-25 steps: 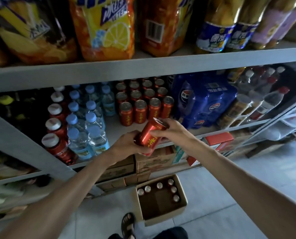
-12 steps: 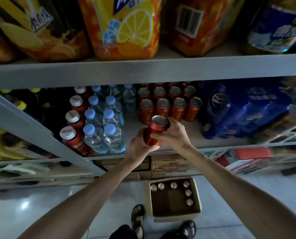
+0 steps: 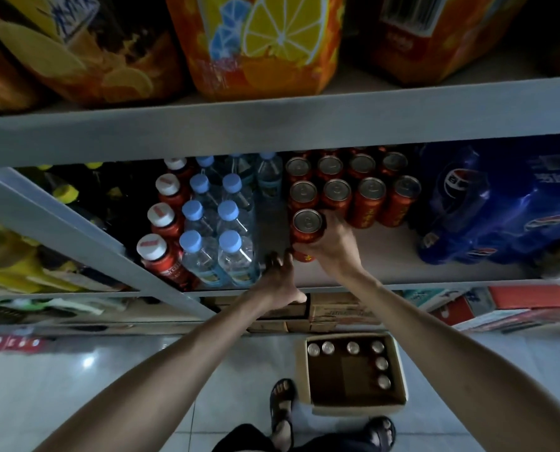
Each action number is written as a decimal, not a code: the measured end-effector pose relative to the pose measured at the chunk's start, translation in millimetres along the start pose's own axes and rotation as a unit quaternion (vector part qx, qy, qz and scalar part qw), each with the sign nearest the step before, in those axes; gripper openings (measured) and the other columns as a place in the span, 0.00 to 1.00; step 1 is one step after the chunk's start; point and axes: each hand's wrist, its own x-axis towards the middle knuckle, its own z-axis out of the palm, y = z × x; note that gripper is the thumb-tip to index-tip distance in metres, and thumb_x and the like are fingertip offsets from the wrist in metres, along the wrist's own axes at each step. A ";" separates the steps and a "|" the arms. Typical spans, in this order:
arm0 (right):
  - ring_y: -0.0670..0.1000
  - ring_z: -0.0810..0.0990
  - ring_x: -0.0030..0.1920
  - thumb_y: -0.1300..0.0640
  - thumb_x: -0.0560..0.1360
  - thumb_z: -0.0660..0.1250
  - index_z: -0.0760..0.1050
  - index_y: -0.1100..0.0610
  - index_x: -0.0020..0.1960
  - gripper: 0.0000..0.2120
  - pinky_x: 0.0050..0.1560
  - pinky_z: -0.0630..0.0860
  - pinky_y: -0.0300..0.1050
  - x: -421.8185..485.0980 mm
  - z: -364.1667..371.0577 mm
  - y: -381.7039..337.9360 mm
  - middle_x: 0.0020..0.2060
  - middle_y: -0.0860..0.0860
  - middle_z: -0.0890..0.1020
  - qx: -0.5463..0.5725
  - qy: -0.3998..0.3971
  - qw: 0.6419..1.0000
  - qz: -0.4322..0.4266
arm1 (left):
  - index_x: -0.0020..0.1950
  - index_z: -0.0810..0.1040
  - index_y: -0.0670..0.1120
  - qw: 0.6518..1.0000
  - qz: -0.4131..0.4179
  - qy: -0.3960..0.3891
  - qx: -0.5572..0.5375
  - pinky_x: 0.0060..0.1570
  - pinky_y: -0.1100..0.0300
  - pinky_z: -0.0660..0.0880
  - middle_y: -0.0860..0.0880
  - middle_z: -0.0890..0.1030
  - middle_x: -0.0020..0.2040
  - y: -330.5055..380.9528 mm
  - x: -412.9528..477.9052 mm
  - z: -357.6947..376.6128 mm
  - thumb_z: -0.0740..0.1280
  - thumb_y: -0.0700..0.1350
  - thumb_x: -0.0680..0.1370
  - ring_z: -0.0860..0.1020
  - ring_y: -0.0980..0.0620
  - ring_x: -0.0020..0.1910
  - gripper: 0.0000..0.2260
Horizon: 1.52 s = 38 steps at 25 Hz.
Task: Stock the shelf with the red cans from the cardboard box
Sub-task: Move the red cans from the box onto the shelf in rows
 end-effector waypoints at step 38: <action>0.54 0.76 0.60 0.49 0.62 0.81 0.65 0.57 0.71 0.43 0.56 0.73 0.48 -27.3 8.9 4.4 0.64 0.56 0.76 0.036 0.022 0.999 0.024 | 0.79 0.35 0.44 1.000 0.020 0.008 -0.018 0.74 0.51 0.60 0.38 0.45 0.80 -0.6 -7.3 -3.6 0.73 0.50 0.73 0.53 0.41 0.78 0.51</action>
